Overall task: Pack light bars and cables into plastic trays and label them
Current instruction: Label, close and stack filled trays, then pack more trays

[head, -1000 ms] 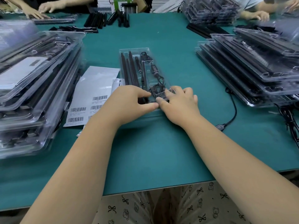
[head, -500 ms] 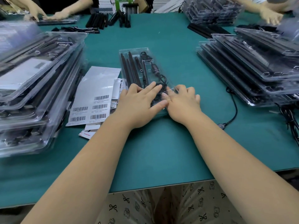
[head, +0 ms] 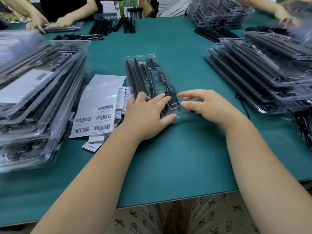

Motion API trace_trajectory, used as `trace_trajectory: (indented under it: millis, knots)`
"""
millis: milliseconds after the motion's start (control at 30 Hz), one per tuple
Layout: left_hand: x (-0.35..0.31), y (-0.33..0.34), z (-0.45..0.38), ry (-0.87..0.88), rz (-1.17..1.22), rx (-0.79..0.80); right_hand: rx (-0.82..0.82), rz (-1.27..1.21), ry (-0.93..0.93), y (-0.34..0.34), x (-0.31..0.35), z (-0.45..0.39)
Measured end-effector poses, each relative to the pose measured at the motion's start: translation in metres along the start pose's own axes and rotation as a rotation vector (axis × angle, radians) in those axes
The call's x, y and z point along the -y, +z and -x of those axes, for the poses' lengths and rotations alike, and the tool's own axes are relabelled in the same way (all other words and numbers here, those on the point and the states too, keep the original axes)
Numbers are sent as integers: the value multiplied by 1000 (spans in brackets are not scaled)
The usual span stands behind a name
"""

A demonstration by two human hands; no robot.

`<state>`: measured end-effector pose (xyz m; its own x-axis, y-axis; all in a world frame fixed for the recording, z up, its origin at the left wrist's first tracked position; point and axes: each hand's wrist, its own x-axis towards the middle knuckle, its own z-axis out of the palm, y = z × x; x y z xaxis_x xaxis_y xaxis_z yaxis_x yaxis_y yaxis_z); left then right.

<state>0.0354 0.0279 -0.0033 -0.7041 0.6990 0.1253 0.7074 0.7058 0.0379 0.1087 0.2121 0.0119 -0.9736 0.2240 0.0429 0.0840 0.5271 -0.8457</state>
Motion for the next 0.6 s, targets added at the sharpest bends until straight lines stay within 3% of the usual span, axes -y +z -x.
trace_trajectory:
  millis: [100,167,233,300,400,467,600]
  knots:
    - [1,-10,8,54,41,19,-83,98,-20,8,7,-2]
    - [5,-23,13,63,247,-24,-78,114,1,10,9,-2]
    - [14,-34,14,-71,383,-231,-82,132,17,10,10,-1]
    - [30,-38,12,-321,244,-427,-156,188,-12,12,11,-2]
    - [49,-37,16,-604,90,-273,-262,186,-29,12,12,-3]
    - [56,-32,16,-649,136,-208,-333,123,-15,11,12,-4]
    - [58,-35,14,-639,189,-235,-382,51,-6,11,12,-3]
